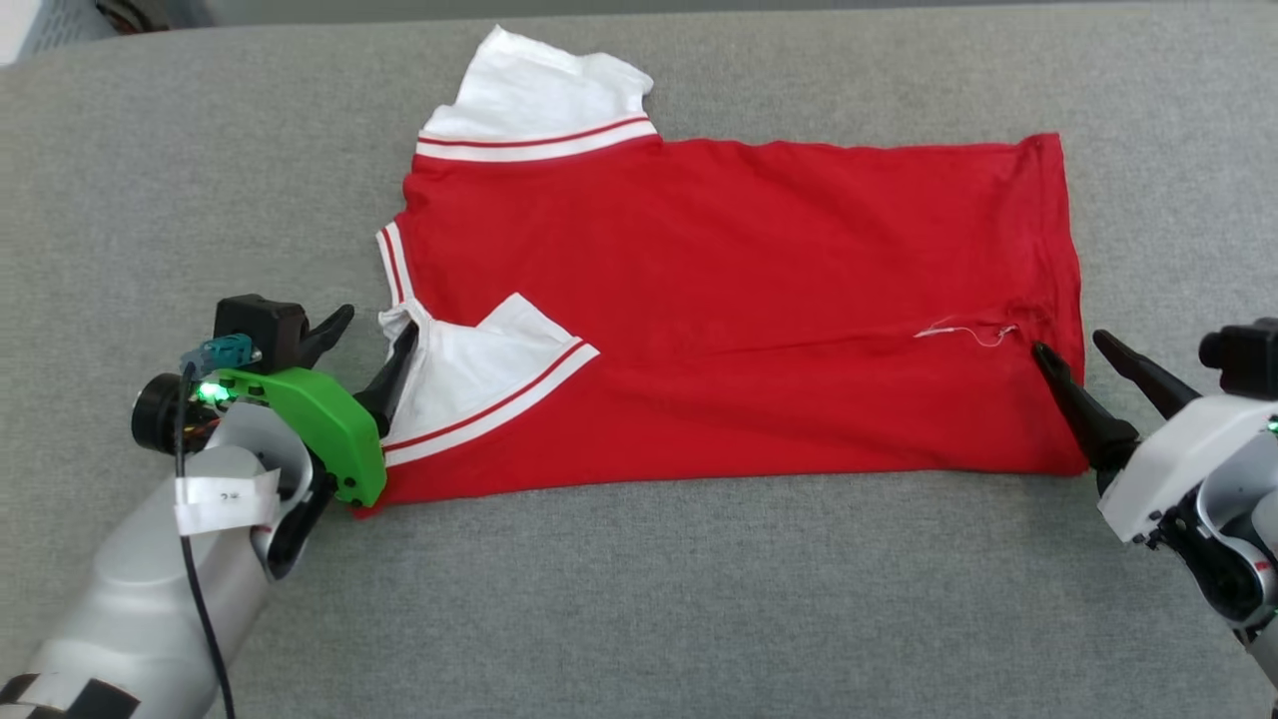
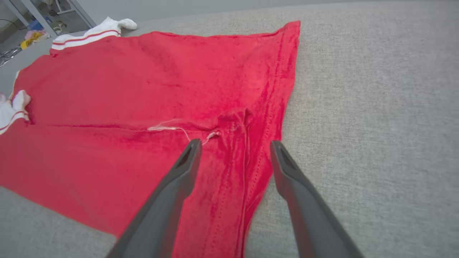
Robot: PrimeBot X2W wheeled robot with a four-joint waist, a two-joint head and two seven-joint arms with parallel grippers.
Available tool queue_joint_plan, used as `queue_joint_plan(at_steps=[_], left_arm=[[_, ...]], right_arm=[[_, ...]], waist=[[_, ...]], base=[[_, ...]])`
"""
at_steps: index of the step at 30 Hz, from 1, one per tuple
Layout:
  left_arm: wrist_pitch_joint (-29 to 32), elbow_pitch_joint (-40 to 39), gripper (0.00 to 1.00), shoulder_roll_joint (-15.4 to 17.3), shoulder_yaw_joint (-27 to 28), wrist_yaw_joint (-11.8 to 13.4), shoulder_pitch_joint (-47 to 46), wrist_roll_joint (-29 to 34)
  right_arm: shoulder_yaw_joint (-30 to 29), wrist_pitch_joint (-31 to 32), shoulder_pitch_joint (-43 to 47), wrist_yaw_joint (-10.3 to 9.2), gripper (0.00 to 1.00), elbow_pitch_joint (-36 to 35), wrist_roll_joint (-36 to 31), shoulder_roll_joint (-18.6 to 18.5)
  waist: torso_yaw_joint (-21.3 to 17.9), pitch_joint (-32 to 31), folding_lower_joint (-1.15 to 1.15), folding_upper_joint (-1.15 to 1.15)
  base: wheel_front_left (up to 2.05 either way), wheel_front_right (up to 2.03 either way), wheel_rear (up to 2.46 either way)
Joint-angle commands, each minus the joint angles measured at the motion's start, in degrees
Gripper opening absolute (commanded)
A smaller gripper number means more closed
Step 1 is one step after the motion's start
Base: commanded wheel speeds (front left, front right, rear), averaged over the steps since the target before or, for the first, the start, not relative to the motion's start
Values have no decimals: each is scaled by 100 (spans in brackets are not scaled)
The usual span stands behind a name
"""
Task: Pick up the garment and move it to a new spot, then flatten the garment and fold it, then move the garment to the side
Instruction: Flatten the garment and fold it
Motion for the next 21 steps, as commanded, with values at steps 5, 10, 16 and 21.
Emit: queue_joint_plan(at_steps=[5,10,16,21], left_arm=[[543,-496,100,509,-135,-16,-295,-267],[1937,-1134,100,925,-325,-16,-488,-811],[3715,-1835,100,1205,-613,-16,-780,-1385],[4764,-2031,100,1264,-921,-3,-917,-1525]], right_arm=[[-350,-9,467,-3,100,-450,-306,-74],[-738,185,783,-3,100,-784,-568,34],[-1135,500,1035,-3,100,-1114,-891,231],[-1351,766,1123,-3,100,-1336,-1082,408]], waist=[[114,-378,0,0],[151,-513,0,0],[161,-553,0,0],[103,-516,0,0]], base=[[0,0,0],[0,0,0],[0,0,0],[0,0,0]])
